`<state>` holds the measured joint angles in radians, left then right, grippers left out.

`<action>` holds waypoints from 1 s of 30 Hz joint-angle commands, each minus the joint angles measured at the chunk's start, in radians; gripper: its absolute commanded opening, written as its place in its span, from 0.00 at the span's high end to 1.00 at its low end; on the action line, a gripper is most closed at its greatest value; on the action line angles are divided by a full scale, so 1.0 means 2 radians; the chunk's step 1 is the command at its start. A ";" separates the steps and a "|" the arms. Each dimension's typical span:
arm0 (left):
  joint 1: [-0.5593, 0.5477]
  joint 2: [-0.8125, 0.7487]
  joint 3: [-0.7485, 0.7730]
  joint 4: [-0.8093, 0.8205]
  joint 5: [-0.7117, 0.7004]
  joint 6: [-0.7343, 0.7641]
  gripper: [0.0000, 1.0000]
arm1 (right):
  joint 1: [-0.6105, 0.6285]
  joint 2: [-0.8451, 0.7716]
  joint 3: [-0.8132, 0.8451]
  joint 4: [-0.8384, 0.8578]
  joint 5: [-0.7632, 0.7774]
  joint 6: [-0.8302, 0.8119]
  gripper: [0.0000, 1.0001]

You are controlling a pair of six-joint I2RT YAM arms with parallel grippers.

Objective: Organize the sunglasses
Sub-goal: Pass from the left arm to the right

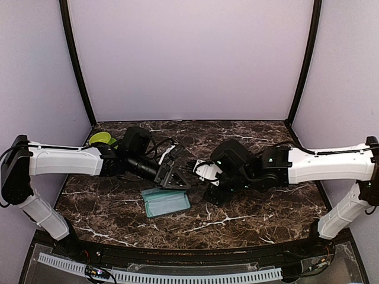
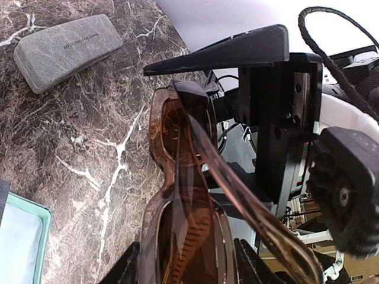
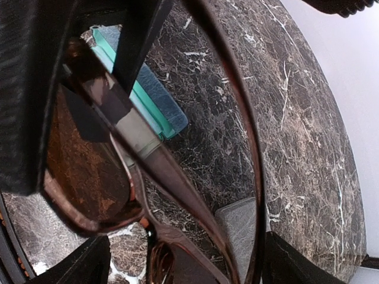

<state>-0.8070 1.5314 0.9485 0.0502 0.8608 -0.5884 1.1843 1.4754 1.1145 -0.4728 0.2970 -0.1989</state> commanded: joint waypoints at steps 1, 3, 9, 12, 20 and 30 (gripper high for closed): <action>0.001 0.002 0.009 0.007 0.018 0.000 1.00 | 0.001 0.017 0.037 0.017 0.023 -0.013 0.15; 0.001 0.003 0.008 0.007 0.019 -0.001 1.00 | 0.001 0.023 0.042 0.017 0.028 -0.018 0.16; 0.001 0.007 0.008 0.007 0.022 0.000 1.00 | 0.001 0.027 0.046 0.018 0.033 -0.028 0.26; 0.001 0.009 0.008 0.008 0.023 0.000 1.00 | 0.002 0.024 0.046 0.017 0.028 -0.031 0.34; 0.001 0.020 0.011 0.009 0.029 -0.003 1.00 | 0.005 0.028 0.054 0.010 0.024 -0.033 0.44; 0.001 0.028 0.015 0.011 0.032 -0.006 1.00 | 0.011 0.025 0.050 0.012 0.025 -0.036 0.37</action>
<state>-0.8051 1.5803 0.9501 0.0723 0.9020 -0.5926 1.1923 1.5288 1.1809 -0.4892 0.3393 -0.2729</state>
